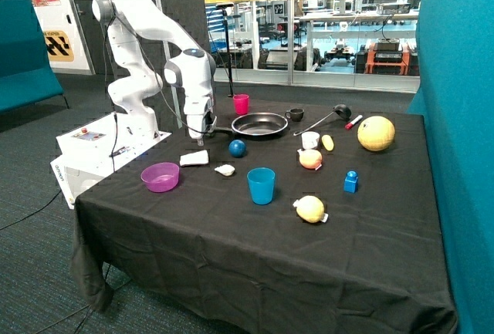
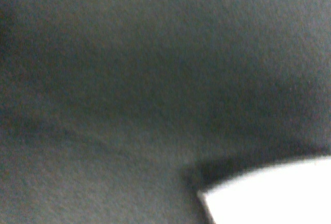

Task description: Clean the pan

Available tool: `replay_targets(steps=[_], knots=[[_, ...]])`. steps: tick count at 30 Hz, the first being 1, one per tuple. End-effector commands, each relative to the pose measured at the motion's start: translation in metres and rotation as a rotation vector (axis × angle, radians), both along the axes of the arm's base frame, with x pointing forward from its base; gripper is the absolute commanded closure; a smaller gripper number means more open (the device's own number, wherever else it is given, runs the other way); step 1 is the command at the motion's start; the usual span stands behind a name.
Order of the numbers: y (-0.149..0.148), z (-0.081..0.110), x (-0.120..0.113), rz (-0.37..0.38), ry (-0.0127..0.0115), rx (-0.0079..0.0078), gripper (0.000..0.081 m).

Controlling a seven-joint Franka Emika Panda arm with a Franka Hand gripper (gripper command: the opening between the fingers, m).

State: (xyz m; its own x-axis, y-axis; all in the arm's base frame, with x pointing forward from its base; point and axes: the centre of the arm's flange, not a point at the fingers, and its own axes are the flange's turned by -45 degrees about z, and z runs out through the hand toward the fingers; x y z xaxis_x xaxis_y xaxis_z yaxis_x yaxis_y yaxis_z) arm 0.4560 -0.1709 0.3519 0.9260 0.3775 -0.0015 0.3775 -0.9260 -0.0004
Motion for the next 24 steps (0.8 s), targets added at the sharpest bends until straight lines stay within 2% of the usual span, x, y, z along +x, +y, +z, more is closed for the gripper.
replay_targets(steps=[1, 11, 24], knots=[[-0.014, -0.018, -0.015, -0.016, -0.0016, 0.0002, 0.011], [-0.019, -0.027, -0.02, -0.003, -0.0016, 0.0002, 0.0114], [-0.009, -0.041, -0.027, 0.027, -0.0016, 0.0002, 0.0118]])
